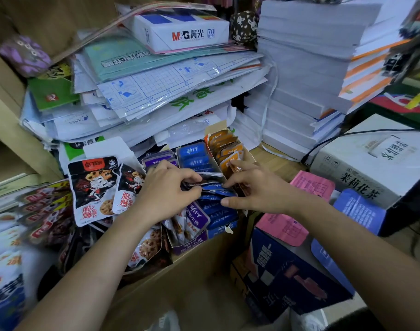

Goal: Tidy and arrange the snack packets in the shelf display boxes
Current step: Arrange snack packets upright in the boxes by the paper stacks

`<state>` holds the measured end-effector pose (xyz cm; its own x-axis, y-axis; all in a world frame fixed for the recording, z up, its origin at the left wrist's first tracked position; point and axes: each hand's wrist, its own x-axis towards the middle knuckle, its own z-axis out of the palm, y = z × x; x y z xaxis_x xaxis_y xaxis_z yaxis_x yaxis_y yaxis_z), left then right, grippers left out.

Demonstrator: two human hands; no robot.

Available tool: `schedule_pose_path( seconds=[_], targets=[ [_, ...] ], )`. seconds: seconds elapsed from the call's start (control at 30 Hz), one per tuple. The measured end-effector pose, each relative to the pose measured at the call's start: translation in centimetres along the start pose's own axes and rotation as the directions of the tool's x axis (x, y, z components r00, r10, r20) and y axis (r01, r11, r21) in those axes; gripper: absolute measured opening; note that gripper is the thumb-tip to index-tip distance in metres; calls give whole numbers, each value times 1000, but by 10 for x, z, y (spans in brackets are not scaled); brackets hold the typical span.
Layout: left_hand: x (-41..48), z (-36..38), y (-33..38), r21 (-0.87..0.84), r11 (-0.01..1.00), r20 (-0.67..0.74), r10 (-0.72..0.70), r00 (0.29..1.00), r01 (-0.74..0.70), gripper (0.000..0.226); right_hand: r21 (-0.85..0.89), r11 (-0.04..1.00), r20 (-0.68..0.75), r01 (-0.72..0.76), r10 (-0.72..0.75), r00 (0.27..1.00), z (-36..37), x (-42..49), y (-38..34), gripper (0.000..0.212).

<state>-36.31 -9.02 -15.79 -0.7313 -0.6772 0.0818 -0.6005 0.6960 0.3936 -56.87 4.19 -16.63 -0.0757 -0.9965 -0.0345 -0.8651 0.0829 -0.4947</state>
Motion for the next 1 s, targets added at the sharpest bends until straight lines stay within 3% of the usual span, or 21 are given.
schedule_pose_path(
  seconds=[0.1,0.37,0.47,0.57,0.63,0.73,0.83,1.0],
  targets=[
    [1,0,1,-17,1000,-102,21,995,-23,19,20,1000,14,-14,14,1000,-3,-3,-3,51],
    [8,-3,7,102,991,-76,-76,994,83,17,44,999,42,-31,29,999,-8,-6,-6,44],
    [11,-3,8,65,992,-242,-87,966,106,18,49,998,46,-41,38,998,-10,-7,-8,42],
    [14,-3,2,-129,990,-450,-116,886,64,16,48,998,58,-49,46,997,-10,-8,-8,42],
    [13,-1,3,-185,981,-486,-136,864,50,15,38,998,57,-47,45,997,-10,-7,-7,42],
    [11,1,3,-219,976,-469,-114,876,9,13,44,999,47,-31,29,998,-10,-5,-3,38],
    [6,0,1,-289,957,-358,-82,930,-27,22,84,996,-84,40,-33,996,-5,-3,0,31],
    [-14,-4,6,-90,976,-195,176,965,-197,25,-20,1000,-346,-18,10,938,5,8,3,36]
  ],
)
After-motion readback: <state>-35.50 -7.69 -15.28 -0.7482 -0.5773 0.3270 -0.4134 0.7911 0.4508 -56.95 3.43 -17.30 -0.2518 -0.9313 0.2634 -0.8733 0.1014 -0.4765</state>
